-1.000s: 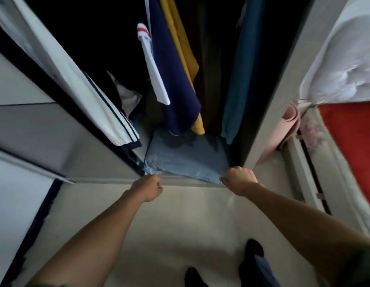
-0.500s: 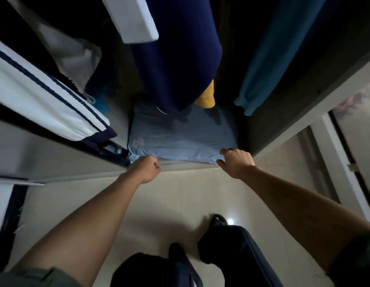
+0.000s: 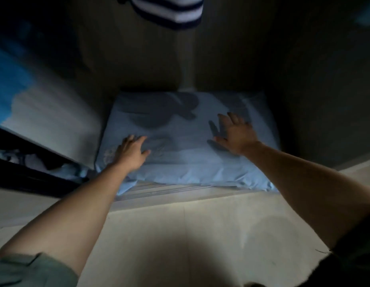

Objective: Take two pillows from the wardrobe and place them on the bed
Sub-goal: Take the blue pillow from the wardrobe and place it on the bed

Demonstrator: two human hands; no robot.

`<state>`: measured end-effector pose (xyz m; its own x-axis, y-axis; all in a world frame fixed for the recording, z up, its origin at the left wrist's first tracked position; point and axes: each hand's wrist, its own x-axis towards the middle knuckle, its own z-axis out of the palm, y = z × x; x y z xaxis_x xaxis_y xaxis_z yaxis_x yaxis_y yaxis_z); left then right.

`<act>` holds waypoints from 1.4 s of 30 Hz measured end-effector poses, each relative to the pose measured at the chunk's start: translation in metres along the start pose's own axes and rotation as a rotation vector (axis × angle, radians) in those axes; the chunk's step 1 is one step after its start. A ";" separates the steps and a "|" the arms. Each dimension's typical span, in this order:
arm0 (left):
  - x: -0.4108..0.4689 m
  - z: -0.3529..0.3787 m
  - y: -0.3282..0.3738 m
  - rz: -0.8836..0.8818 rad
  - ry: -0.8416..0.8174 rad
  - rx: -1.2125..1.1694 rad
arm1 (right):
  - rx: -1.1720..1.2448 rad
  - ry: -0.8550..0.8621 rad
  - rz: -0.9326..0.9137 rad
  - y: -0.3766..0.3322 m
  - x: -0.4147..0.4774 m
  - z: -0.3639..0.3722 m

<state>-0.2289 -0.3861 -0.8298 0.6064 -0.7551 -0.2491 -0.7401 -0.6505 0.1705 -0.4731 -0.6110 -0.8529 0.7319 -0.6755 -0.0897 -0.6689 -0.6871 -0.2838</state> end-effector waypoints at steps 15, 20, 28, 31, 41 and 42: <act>0.140 0.103 -0.021 0.198 0.261 0.211 | 0.001 0.383 -0.006 0.034 0.067 0.125; 0.155 0.112 -0.011 0.158 0.385 0.148 | 0.012 0.490 -0.020 0.034 0.080 0.136; 0.128 0.100 0.003 0.014 0.515 -0.066 | 0.078 0.508 0.021 0.029 0.073 0.116; 0.111 0.092 0.004 0.020 0.541 -0.057 | 0.071 0.479 0.011 0.022 0.064 0.104; 0.034 0.055 0.003 0.231 0.361 0.092 | -0.079 0.247 0.042 -0.012 -0.022 0.073; 0.028 0.046 0.005 0.230 0.320 0.101 | -0.073 0.214 0.054 -0.016 -0.033 0.065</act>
<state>-0.2292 -0.4066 -0.8798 0.4699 -0.8774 0.0968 -0.8821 -0.4626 0.0891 -0.4780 -0.5601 -0.9071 0.6557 -0.7478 0.1036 -0.7196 -0.6606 -0.2140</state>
